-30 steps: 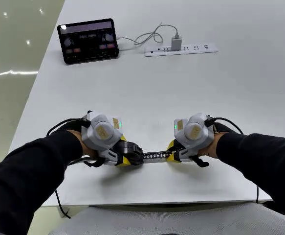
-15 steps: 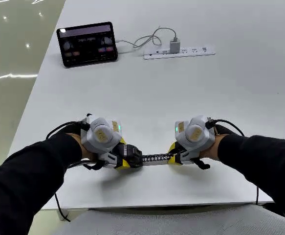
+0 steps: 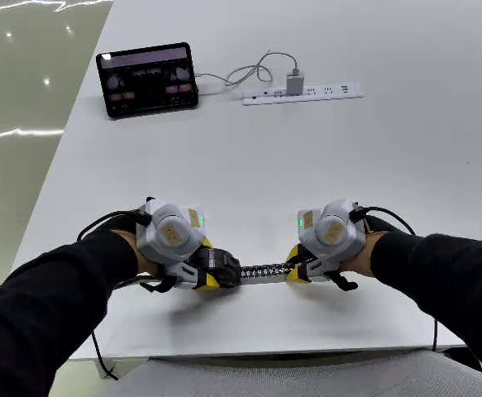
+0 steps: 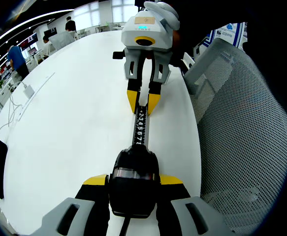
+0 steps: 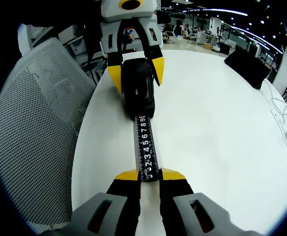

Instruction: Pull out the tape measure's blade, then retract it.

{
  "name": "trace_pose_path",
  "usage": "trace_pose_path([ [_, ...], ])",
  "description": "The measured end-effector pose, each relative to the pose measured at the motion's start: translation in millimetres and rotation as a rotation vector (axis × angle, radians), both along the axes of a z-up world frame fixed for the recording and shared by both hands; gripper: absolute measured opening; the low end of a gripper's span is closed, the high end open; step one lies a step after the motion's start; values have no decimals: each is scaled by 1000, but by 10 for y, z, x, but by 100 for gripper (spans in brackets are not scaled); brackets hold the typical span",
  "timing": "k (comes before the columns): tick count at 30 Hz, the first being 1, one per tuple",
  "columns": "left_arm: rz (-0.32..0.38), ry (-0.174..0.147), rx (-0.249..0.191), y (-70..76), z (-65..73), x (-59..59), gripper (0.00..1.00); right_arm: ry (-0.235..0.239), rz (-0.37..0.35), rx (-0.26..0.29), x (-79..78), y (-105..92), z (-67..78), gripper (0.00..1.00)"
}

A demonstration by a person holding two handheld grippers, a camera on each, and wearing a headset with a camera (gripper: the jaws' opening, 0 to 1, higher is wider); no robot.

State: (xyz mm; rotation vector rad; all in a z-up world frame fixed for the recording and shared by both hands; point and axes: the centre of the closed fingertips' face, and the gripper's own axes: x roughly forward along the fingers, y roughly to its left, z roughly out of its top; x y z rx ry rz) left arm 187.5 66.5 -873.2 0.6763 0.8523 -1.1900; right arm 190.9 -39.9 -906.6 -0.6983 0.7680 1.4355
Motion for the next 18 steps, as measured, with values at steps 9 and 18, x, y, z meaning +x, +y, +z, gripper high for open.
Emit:
trace_pose_path([
  [9, -4, -1, 1, 0, -2, -2, 32, 3, -12, -5, -6, -62, -8, 9],
  [18, -7, 0, 0, 2, 0, -8, 32, 10, -17, -7, -4, -121, -14, 9],
])
